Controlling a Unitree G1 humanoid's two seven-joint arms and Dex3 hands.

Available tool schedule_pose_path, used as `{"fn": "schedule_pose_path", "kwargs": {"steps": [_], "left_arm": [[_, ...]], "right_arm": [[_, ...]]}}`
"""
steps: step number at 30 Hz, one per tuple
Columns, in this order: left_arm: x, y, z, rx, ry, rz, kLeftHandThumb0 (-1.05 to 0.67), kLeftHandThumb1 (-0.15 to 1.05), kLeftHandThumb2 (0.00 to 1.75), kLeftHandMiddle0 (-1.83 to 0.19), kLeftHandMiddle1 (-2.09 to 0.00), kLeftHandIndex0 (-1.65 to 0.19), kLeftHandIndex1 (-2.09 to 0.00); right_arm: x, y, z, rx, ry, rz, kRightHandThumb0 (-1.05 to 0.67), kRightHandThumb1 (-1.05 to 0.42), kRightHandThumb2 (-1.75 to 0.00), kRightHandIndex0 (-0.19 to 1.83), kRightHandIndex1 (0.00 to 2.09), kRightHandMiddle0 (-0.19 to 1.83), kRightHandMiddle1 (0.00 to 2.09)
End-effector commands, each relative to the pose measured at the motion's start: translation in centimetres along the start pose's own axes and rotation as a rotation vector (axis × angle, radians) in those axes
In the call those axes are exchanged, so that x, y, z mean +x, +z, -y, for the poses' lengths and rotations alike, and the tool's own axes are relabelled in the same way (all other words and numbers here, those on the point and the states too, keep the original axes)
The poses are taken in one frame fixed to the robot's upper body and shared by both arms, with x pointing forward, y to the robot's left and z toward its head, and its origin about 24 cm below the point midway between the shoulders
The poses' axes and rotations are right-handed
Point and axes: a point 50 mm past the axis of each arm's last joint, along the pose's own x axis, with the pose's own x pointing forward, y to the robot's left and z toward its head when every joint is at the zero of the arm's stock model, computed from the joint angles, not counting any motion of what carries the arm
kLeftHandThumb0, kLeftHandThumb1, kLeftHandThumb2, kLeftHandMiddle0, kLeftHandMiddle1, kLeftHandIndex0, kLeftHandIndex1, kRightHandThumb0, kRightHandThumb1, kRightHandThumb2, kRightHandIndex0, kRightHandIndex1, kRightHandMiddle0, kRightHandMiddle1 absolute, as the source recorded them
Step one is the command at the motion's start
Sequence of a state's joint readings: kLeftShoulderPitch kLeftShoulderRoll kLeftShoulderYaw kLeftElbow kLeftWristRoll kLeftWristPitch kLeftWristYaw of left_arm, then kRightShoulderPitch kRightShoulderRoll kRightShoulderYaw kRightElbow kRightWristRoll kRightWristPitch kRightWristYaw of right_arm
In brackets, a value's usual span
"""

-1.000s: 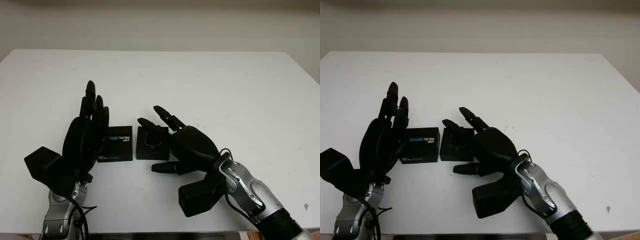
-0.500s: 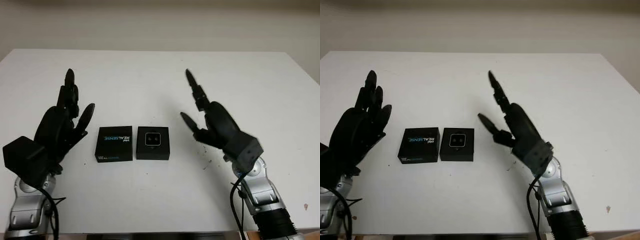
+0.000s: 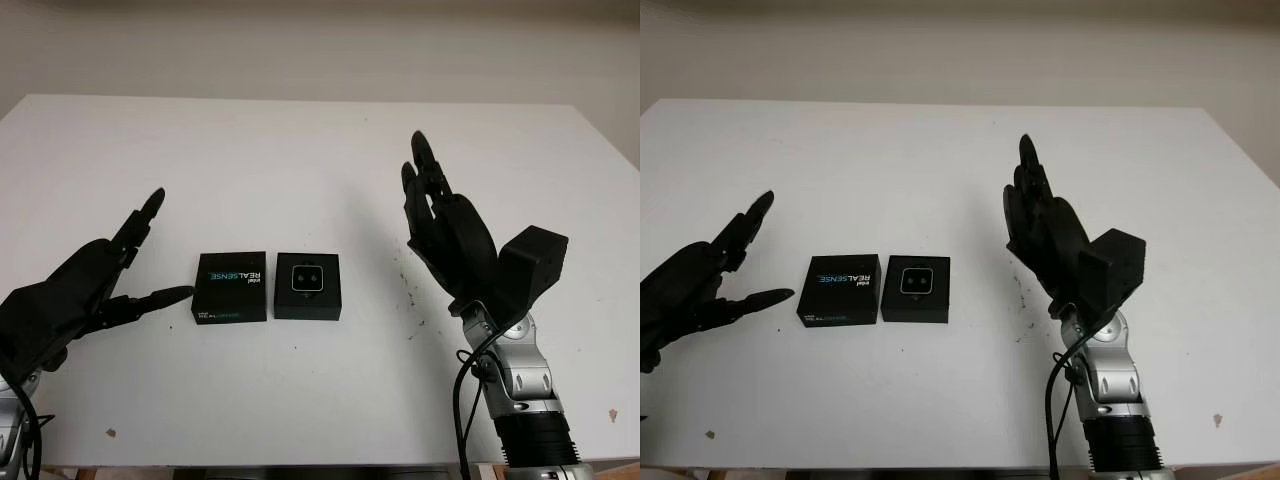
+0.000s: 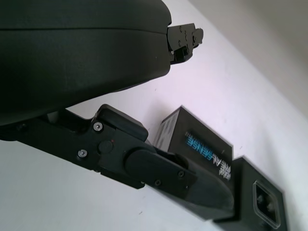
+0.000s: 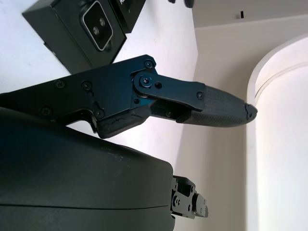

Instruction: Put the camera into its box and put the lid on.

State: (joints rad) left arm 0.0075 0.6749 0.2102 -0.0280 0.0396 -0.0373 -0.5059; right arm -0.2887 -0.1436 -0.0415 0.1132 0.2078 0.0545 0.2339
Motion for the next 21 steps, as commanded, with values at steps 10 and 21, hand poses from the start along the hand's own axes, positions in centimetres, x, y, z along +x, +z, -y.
{"fn": "schedule_pose_path", "kwargs": {"steps": [10,21], "left_arm": [[0.9,-0.2,2.2,0.089,-0.089,0.058,-0.79,0.80,0.04,0.09,-0.05,0.12,-0.05],[2.2,0.4,3.3,0.159,-0.034,0.127,-0.64,0.78,0.05,0.10,-0.06,0.12,-0.06]], "right_arm": [[0.1,-0.6,0.5,0.014,-0.027,-0.048,-0.71,-1.05,-0.69,-0.19,0.00,-0.19,0.00],[-0.1,-0.7,0.3,0.016,-0.015,-0.045,-0.72,-1.05,-0.66,-0.19,0.00,-0.19,0.00]]}}
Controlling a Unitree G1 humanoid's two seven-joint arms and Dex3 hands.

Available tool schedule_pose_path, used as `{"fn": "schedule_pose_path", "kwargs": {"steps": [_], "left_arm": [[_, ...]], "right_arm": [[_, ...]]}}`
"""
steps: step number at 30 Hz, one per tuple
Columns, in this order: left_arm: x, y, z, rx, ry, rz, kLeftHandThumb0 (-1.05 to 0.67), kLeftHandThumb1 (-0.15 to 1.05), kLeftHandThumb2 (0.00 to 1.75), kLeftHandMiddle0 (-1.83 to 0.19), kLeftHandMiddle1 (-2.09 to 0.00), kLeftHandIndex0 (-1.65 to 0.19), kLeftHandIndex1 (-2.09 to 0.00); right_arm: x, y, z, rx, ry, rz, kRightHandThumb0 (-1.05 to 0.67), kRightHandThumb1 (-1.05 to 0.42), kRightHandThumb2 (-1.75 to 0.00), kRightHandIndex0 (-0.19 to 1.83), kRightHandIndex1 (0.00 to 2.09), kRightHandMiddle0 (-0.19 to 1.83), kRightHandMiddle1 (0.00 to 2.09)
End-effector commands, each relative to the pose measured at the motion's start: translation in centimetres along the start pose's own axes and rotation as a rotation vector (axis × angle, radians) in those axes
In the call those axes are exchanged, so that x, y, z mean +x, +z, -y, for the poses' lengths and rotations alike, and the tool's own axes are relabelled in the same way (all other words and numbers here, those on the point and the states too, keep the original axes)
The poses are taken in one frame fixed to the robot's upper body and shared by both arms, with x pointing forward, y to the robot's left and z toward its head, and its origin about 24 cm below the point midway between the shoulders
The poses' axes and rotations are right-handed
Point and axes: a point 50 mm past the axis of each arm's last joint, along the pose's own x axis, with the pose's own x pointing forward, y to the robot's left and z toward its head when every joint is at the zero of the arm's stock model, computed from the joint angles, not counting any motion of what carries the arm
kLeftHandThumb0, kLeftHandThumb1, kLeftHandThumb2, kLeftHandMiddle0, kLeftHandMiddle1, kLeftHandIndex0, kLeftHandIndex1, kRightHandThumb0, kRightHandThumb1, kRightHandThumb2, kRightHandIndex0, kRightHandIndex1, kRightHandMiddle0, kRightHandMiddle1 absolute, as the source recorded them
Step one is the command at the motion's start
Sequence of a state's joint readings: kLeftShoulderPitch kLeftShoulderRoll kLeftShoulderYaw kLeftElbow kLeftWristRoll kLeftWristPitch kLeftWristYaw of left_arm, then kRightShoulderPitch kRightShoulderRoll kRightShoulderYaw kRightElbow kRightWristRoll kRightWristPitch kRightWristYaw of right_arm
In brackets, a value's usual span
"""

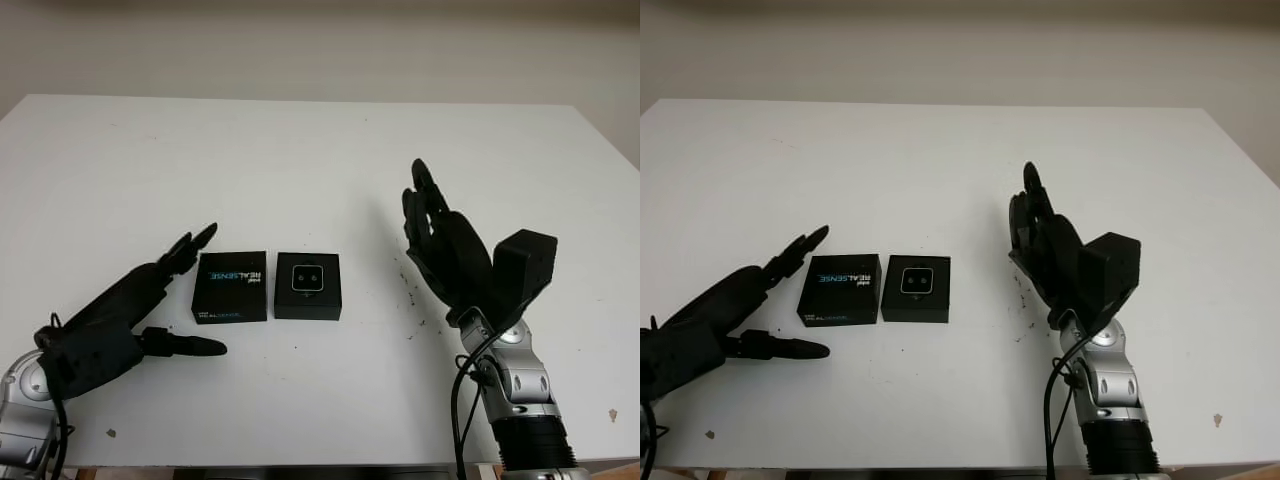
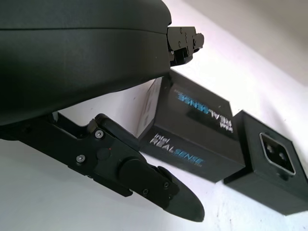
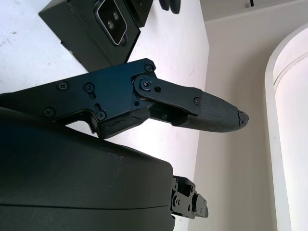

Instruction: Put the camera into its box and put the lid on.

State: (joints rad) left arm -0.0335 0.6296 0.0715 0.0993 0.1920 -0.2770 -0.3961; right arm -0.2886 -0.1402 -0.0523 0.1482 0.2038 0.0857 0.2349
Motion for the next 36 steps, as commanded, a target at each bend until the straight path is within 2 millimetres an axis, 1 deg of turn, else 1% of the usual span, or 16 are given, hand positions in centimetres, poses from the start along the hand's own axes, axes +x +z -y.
{"fn": "schedule_pose_path", "kwargs": {"steps": [1,3,7,13,16,22,25,30,36], "left_arm": [[0.4,0.3,-0.2,0.020,0.013,0.019,-0.66,0.79,0.06,0.10,-0.06,0.11,-0.06],[0.6,0.2,-0.2,0.019,0.023,0.018,-0.66,0.80,0.06,0.10,-0.06,0.12,-0.06],[0.8,0.0,-0.3,0.025,0.037,0.031,-0.60,0.81,0.06,0.08,-0.06,0.12,-0.05],[1.3,-0.3,-0.6,0.114,0.015,0.019,-0.63,0.83,0.06,0.09,-0.05,0.13,-0.05],[1.5,-0.3,-0.8,0.147,-0.017,0.008,-0.63,0.83,0.06,0.09,-0.06,0.12,-0.06],[1.8,-0.1,-1.2,0.141,-0.097,-0.002,-0.56,0.82,0.05,-0.01,-0.08,0.03,-0.09],[1.8,0.1,-1.2,0.122,-0.120,0.011,-0.52,0.80,0.05,-0.09,-0.09,-0.05,-0.12],[1.8,0.3,-0.8,0.079,-0.120,0.038,-0.46,0.78,0.05,-0.24,-0.09,-0.21,-0.14],[1.8,0.5,-0.4,0.017,-0.093,0.074,-0.43,0.79,0.06,-0.36,-0.11,-0.32,-0.17]], "right_arm": [[0.0,0.3,0.0,-0.002,0.005,0.017,-0.71,-1.05,-0.66,-0.19,0.00,-0.19,0.00],[-0.1,0.4,-0.1,-0.003,0.013,0.016,-0.71,-1.05,-0.66,-0.19,0.00,-0.19,0.00],[-0.2,0.5,-0.3,-0.014,0.025,0.020,-0.72,-1.05,-0.66,-0.19,0.00,-0.19,0.00],[-0.4,0.9,-0.6,-0.018,0.039,0.035,-0.72,-1.05,-0.66,-0.19,0.00,-0.19,0.00],[-0.5,1.1,-0.6,-0.022,0.042,0.040,-0.72,-1.05,-0.66,-0.19,0.00,-0.19,0.00],[-0.7,1.4,-0.6,-0.014,0.022,0.038,-0.72,-1.05,-0.66,-0.19,0.00,-0.19,0.00],[-0.7,1.3,-0.6,-0.011,0.010,0.032,-0.74,-1.05,-0.64,-0.19,0.00,-0.19,0.00],[-0.8,1.1,-0.5,-0.008,0.007,0.026,-0.72,-1.05,-0.65,-0.19,0.00,-0.19,0.00],[-0.9,1.1,-0.4,-0.017,0.006,0.019,-0.71,-1.05,-0.66,-0.19,0.00,-0.19,0.00]]}}
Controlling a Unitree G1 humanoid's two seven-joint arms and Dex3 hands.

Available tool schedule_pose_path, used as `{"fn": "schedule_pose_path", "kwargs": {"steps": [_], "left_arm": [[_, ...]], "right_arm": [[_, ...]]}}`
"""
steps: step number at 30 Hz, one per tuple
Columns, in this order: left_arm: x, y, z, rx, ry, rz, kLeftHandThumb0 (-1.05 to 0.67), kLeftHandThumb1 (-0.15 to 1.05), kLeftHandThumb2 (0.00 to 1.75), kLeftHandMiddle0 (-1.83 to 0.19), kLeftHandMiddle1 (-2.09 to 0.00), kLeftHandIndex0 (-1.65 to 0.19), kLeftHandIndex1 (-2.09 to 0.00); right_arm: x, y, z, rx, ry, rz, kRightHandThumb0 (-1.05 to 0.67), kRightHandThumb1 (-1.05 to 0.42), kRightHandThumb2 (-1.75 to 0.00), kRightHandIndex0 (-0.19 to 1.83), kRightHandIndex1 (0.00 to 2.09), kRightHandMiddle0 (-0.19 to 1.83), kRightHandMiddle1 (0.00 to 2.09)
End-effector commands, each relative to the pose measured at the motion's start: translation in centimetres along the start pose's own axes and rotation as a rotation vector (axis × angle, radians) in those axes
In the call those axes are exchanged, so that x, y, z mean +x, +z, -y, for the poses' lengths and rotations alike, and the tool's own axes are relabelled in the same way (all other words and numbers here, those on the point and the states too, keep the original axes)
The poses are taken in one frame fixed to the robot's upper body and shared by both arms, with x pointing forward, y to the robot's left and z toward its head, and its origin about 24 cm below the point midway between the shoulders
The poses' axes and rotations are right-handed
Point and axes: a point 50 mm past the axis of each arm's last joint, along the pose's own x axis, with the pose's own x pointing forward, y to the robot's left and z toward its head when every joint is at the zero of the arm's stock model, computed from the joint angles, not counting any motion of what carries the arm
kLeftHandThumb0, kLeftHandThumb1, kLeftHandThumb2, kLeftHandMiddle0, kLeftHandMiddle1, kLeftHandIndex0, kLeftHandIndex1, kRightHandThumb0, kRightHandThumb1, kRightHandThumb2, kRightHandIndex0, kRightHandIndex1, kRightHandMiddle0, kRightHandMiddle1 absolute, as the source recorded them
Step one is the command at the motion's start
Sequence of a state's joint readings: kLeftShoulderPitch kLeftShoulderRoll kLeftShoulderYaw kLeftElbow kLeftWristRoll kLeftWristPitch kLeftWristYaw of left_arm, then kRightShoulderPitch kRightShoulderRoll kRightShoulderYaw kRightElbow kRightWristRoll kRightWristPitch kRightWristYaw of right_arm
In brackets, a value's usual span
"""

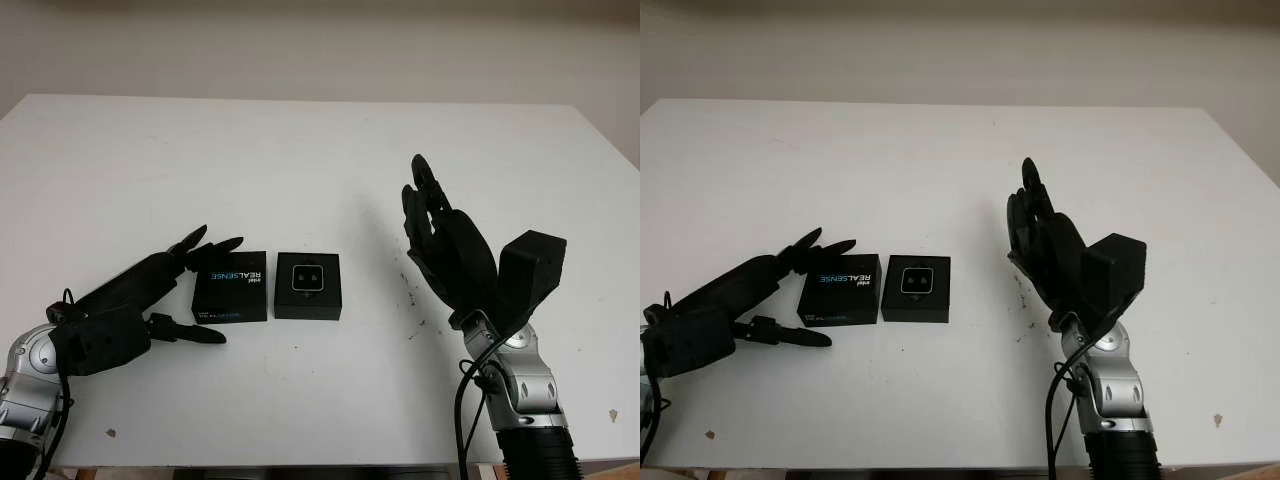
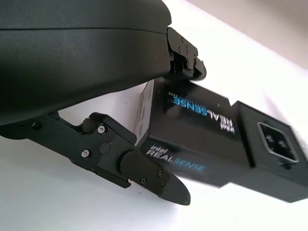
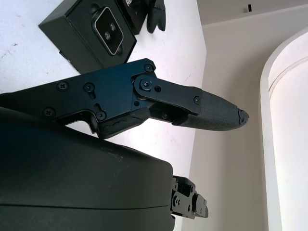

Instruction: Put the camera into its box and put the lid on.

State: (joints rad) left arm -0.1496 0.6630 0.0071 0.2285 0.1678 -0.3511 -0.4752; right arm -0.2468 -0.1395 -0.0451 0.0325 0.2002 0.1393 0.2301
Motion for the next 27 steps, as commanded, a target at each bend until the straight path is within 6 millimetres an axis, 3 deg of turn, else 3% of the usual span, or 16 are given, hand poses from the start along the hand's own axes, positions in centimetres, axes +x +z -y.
{"fn": "schedule_pose_path", "kwargs": {"steps": [1,12,16,19,21,27], "left_arm": [[0.05,0.40,0.09,-0.019,0.015,0.030,-0.42,0.79,0.06,-0.38,-0.12,-0.33,-0.17],[0.14,0.18,0.33,-0.074,0.017,0.072,-0.32,0.94,0.07,-0.60,-0.20,-0.45,-0.32],[0.15,0.16,0.32,-0.068,0.010,0.083,-0.30,0.98,0.06,-0.56,-0.42,-0.34,-0.72],[0.16,0.08,0.33,-0.068,0.005,0.070,-0.29,1.00,0.05,-0.47,-0.76,-0.33,-0.98],[0.16,0.04,0.33,-0.061,0.000,0.055,-0.26,1.00,0.05,-0.46,-0.91,-0.36,-1.06],[0.05,0.24,0.24,-0.035,-0.008,0.024,-0.20,0.99,0.05,-0.46,-1.10,-0.36,-1.17]], "right_arm": [[-0.15,0.10,0.10,-0.007,-0.005,0.002,-0.71,-1.05,-0.66,-0.19,0.00,-0.19,0.00],[-0.31,0.09,0.34,-0.013,-0.019,-0.012,-0.72,-1.05,-0.63,-0.19,0.00,-0.19,0.00],[-0.21,0.22,0.43,-0.010,-0.022,-0.016,-0.69,-1.05,-0.64,-0.19,0.00,-0.19,0.00],[-0.15,0.29,0.43,-0.005,-0.025,-0.017,-0.66,-1.05,-0.65,-0.19,0.00,-0.19,0.00],[-0.14,0.28,0.44,-0.005,-0.025,-0.018,-0.65,-1.05,-0.65,-0.19,0.00,-0.19,0.00],[-0.16,0.22,0.44,-0.007,-0.021,-0.023,-0.67,-1.05,-0.65,-0.19,0.00,-0.19,0.00]]}}
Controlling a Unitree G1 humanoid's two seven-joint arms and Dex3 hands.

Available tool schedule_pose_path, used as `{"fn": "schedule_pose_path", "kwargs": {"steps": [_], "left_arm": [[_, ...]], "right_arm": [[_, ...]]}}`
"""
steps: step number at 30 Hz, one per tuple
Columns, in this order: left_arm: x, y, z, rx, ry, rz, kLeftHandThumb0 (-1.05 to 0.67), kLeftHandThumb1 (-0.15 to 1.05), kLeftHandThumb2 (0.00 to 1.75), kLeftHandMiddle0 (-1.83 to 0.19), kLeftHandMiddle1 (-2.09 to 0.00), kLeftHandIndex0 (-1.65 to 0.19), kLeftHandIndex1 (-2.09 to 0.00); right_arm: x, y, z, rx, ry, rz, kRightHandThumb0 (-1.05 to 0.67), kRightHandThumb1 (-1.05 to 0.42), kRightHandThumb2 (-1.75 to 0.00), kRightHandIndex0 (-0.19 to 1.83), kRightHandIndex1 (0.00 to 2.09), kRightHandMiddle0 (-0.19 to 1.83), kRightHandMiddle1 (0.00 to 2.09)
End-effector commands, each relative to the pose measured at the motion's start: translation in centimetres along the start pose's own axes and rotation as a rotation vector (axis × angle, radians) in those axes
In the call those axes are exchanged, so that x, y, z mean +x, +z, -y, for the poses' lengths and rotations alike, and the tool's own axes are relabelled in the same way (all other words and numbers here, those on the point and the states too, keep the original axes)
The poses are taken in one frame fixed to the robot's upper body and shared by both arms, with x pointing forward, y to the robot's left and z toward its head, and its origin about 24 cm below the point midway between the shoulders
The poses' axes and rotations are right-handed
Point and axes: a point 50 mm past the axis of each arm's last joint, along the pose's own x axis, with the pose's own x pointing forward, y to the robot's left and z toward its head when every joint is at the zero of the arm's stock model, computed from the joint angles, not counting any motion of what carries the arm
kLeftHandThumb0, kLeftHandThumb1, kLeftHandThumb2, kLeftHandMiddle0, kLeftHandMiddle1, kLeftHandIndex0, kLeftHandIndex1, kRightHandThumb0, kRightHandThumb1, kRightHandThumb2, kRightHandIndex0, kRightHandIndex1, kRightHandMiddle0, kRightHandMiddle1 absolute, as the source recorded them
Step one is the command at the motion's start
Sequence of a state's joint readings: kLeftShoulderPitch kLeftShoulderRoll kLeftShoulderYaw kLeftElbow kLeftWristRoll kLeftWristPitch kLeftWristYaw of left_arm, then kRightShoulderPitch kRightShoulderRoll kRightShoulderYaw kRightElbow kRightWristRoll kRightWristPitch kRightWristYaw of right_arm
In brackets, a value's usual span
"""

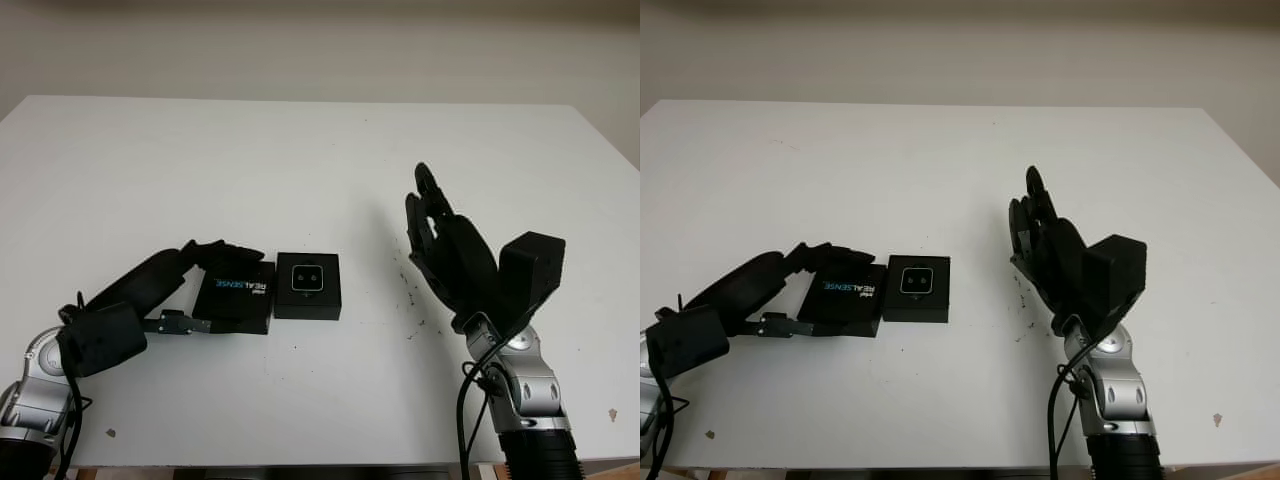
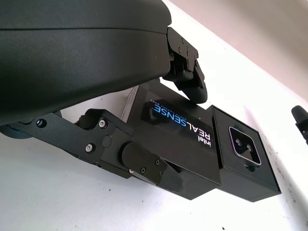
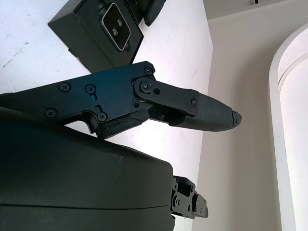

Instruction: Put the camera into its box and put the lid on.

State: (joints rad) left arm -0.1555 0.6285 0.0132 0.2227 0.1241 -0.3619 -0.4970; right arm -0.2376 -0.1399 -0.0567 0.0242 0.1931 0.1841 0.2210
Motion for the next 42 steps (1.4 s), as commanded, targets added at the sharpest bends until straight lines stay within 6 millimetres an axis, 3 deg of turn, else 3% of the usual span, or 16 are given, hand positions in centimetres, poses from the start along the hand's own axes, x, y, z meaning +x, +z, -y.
{"fn": "schedule_pose_path", "kwargs": {"steps": [1,10,17,23,29,36,42], "left_arm": [[-0.4,-0.3,-0.1,0.024,-0.014,-0.035,-0.20,0.99,0.05,-0.45,-1.12,-0.36,-1.18],[-0.7,-0.2,-0.6,0.013,0.039,-0.068,-0.18,1.00,0.06,-0.40,-1.24,-0.33,-1.19],[-0.9,0.1,-2.0,-0.105,0.198,-0.065,-0.16,1.00,0.05,-0.42,-1.36,-0.32,-1.19],[-1.0,2.1,-4.7,-0.253,0.360,-0.052,-0.18,0.99,0.05,-0.41,-1.40,-0.33,-1.22],[-1.0,3.9,-5.8,-0.298,0.415,-0.021,-0.18,0.98,0.05,-0.39,-1.38,-0.32,-1.22],[-0.2,5.8,-5.5,-0.366,0.361,0.054,-0.18,0.98,0.06,-0.41,-1.35,-0.32,-1.23],[1.4,6.2,-3.9,-0.392,0.283,0.090,-0.18,0.98,0.05,-0.44,-1.37,-0.33,-1.25]], "right_arm": [[0.1,0.6,0.1,-0.012,0.001,0.020,-0.67,-1.05,-0.64,-0.19,0.00,-0.19,0.00],[0.1,0.6,0.0,-0.015,0.006,0.019,-0.68,-1.05,-0.64,-0.19,0.00,-0.19,0.00],[0.0,0.5,0.0,-0.012,0.026,0.015,-0.67,-1.05,-0.66,-0.19,0.00,-0.19,0.00],[0.0,0.5,-0.1,-0.012,0.037,0.013,-0.66,-1.05,-0.67,-0.19,0.00,-0.19,0.00],[0.1,0.3,-0.2,-0.002,0.047,0.008,-0.66,-1.05,-0.67,-0.19,0.00,-0.19,0.00],[0.2,0.2,-0.5,0.005,0.053,0.002,-0.65,-1.05,-0.68,-0.19,0.00,-0.19,0.00],[0.2,0.2,-0.6,-0.003,0.061,0.002,-0.65,-1.05,-0.68,-0.19,0.00,-0.19,0.00]]}}
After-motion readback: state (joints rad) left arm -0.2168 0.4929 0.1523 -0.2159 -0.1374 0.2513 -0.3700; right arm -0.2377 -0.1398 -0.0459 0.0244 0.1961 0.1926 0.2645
